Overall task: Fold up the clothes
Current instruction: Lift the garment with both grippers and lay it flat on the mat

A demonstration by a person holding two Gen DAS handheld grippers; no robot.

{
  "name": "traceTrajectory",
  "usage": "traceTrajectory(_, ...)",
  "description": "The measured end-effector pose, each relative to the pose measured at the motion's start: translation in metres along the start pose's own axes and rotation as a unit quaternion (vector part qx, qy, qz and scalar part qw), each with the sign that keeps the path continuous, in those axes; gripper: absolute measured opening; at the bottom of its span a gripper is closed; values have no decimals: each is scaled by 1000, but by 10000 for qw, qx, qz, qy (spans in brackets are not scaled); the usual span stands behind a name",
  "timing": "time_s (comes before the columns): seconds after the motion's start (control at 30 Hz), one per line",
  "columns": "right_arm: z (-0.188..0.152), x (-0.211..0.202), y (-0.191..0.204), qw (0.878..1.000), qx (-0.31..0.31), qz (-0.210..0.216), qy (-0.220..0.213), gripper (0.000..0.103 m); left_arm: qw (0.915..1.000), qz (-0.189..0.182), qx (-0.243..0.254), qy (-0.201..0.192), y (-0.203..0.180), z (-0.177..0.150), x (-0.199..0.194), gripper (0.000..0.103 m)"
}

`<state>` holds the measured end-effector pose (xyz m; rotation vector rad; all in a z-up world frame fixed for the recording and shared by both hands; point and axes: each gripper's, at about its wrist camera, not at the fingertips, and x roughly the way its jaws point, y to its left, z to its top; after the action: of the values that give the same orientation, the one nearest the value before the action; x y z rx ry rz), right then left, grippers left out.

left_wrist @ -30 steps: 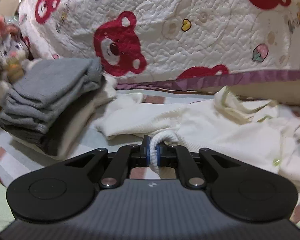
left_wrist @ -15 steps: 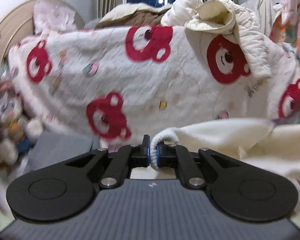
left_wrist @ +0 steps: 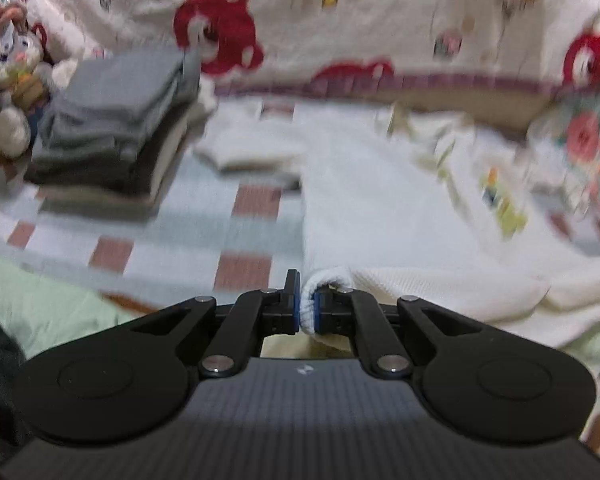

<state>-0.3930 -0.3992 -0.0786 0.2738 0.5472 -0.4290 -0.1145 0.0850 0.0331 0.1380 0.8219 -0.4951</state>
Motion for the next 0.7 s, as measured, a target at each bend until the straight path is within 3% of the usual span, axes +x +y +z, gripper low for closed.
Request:
traceTrajectory(0.1,33,-21,4,9990,-62,192,-407,3,9991,-154,-38,-383,-5,22,-32,5)
traceTrajectory(0.2,61,-59,-4,9939,393,582,-848,3,9961,-462,-466,-590,4,36,-62,6)
traceTrajectory(0.27,67,-88,-8,9905,453,674,-1108,3,9943,-601,-695,-549,10,29,-76,6)
traceTrajectory(0.33,59,-102,-9,9926,210,487,-1088,3,9945,-588,-796,-332,11,13,-78,6)
traceTrajectory(0.4,40,-99,-13,9969,101,246,-744,3,9965,-401,-722,123,7,-10,-61,6)
traceTrajectory(0.53,-8,-59,-26,9982,573,44,167,3,9934,-135,-656,929,-4,-50,-21,6)
traceTrajectory(0.63,-28,-40,-21,9981,461,-93,407,3,9923,-129,-662,1039,-10,-55,-13,6)
traceTrajectory(0.7,-24,-43,-16,9992,274,-43,275,3,9938,-139,-618,915,-11,-47,-21,6)
